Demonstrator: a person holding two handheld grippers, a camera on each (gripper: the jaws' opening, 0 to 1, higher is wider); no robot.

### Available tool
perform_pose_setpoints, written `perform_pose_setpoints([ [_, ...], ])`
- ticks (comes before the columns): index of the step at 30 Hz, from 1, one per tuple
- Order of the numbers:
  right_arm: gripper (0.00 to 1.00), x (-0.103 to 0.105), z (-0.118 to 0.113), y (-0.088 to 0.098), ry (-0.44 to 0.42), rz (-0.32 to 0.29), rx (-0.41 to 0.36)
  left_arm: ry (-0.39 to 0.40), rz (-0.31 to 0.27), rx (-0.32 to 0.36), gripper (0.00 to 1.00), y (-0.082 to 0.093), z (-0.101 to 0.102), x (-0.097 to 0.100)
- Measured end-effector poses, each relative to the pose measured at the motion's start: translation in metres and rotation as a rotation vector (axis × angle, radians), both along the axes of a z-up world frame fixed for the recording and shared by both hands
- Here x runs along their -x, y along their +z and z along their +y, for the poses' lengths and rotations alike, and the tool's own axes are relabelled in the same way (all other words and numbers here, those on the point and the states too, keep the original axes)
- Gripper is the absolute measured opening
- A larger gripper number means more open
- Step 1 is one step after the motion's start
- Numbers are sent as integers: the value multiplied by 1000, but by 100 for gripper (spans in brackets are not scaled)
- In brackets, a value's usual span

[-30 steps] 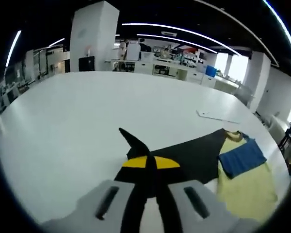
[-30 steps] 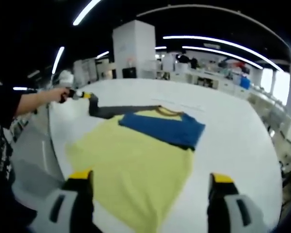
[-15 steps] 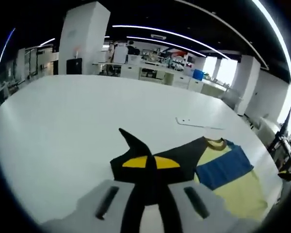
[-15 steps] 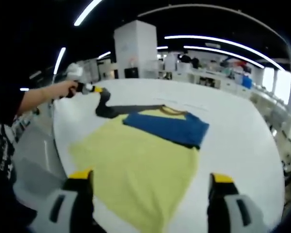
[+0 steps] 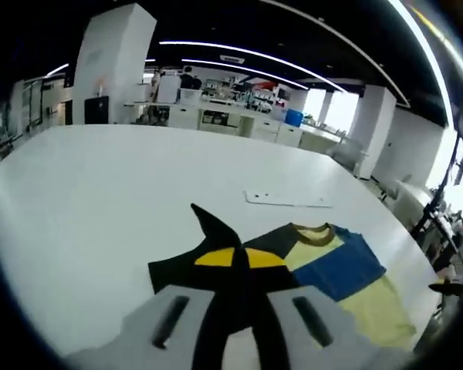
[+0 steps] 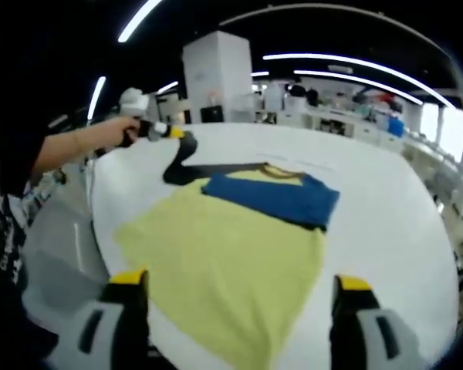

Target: Fold the garment on the visible template until the final outline fits inside the template.

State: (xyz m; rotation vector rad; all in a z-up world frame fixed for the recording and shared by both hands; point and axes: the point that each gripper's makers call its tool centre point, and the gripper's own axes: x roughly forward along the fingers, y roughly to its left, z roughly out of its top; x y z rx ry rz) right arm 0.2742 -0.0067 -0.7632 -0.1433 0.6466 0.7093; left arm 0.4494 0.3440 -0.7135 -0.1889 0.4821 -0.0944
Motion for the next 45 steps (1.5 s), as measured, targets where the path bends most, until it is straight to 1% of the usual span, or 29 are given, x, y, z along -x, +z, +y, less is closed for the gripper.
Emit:
perform_pose_setpoints([
  [1,99,0,-1,0,-2,0,0,-4,1,-1,0,0,-2,0],
  [3,99,0,-2,-1,-5,1,-2,-26,1,2,0,1,-13,-3],
  [5,99,-1,-5,-3,-5,3,-1,-41,4,1,0,2,-19,-5],
  [8,99,-1,-6,-4,-6,5,0,-74,0,-4,0,4,-34,-10],
  [13,99,-1,-2,-1,-5,3,3,-111,-4,4,0,6,-57,-14],
  [15,99,-1,-2,-1,-3,2,3,-119,-5,6,0,6,-62,-15],
  [19,99,0,-2,0,-3,3,7,-151,-9,18,0,8,-79,-21],
  [30,99,3,-6,-4,-16,11,11,-200,-15,39,0,11,-114,-30],
  [33,99,4,-6,-2,-19,11,12,-211,-19,43,0,12,-122,-33],
  [36,99,3,-6,-2,-23,11,8,-233,-31,25,0,15,-130,-35],
  [41,99,5,-8,-6,-23,23,19,-256,-38,29,0,16,-144,-37],
  [42,99,5,-8,-6,-22,25,21,-259,-36,29,0,16,-144,-39],
  [45,99,5,-9,-7,-24,25,15,-266,-42,48,0,18,-154,-42],
])
